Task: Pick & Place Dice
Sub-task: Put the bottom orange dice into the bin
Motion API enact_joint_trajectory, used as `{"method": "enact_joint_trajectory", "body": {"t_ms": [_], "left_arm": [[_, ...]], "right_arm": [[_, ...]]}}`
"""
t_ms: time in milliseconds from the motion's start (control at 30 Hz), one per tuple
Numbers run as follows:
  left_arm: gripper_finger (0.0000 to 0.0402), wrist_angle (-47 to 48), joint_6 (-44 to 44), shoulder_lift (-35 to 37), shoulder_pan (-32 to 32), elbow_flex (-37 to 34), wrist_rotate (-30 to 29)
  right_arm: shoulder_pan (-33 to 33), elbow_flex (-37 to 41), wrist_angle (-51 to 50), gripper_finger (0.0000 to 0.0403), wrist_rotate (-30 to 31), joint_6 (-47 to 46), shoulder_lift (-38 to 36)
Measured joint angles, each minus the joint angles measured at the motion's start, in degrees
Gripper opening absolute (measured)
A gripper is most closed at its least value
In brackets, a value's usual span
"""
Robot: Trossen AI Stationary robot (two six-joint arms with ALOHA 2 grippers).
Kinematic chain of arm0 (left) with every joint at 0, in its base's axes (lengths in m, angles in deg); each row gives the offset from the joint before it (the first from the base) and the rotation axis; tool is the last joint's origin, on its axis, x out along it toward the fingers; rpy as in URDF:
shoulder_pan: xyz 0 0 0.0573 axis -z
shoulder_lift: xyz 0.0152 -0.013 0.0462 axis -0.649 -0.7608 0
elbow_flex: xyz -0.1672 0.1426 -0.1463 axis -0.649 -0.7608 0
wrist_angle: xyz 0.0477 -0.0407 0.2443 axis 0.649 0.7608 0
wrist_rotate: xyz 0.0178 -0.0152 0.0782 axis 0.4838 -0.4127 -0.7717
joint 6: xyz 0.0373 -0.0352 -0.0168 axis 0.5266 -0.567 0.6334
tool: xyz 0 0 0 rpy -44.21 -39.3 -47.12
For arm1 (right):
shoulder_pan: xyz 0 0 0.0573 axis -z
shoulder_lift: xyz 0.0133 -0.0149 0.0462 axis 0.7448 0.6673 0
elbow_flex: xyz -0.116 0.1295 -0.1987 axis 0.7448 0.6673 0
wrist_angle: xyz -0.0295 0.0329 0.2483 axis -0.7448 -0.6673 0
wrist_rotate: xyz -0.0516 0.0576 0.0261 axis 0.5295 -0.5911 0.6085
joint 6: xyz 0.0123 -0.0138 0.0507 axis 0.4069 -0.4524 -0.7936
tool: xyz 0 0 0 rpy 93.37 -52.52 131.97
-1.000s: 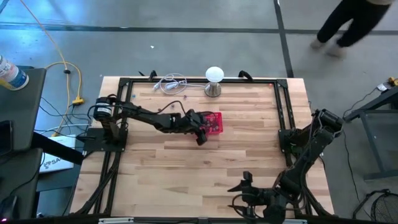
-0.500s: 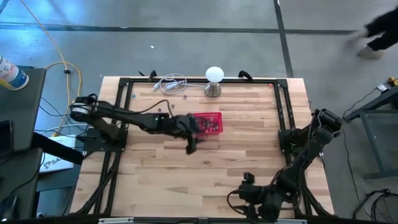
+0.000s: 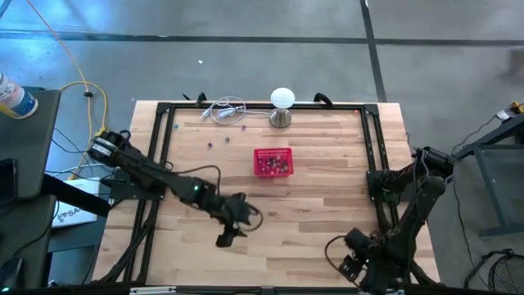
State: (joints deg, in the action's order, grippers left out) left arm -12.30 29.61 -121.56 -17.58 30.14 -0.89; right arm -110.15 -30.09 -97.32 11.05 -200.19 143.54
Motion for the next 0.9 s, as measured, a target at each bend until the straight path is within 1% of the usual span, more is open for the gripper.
{"method": "enact_joint_trajectory", "body": {"t_ms": [167, 267, 500, 600, 667, 700, 833, 900], "left_arm": [[0.0189, 0.0, 1.2, -0.1, 3.7, 0.0, 0.0], [0.0189, 0.1, 1.2, -0.1, 5.5, 0.0, 0.0], [0.0189, 1.0, 1.5, -0.1, 8.3, 0.0, -0.4], [0.0189, 0.6, 2.4, -0.1, 8.8, 0.0, -3.3], [0.0189, 0.5, 2.5, -0.1, 8.9, 0.0, -4.9], [0.0189, 0.5, 2.5, -0.1, 8.9, 0.0, -5.4], [0.0189, 0.5, 1.6, -0.1, 8.9, 0.0, -5.6], [0.0189, 0.4, 1.5, -0.1, 8.9, 0.0, -5.6]], "right_arm": [[-1.1, 5.2, -0.2, 0.024, -8.2, -7.8, 0.0], [-0.6, 7.8, 1.4, 0.024, -11.7, -7.4, 0.0], [1.3, 9.5, 3.3, 0.024, -12.2, 1.2, 0.0], [1.9, 9.6, 3.2, 0.024, -12.9, 2.9, 0.0], [1.7, 9.6, 3.1, 0.024, -11.5, 4.2, 0.0], [1.6, 10.1, 3.7, 0.024, -11.0, 4.3, 0.0], [1.6, 12.7, 5.2, 0.024, -12.5, 3.8, 0.0], [1.6, 14.1, 6.2, 0.024, -11.1, 3.2, 0.0]]}}
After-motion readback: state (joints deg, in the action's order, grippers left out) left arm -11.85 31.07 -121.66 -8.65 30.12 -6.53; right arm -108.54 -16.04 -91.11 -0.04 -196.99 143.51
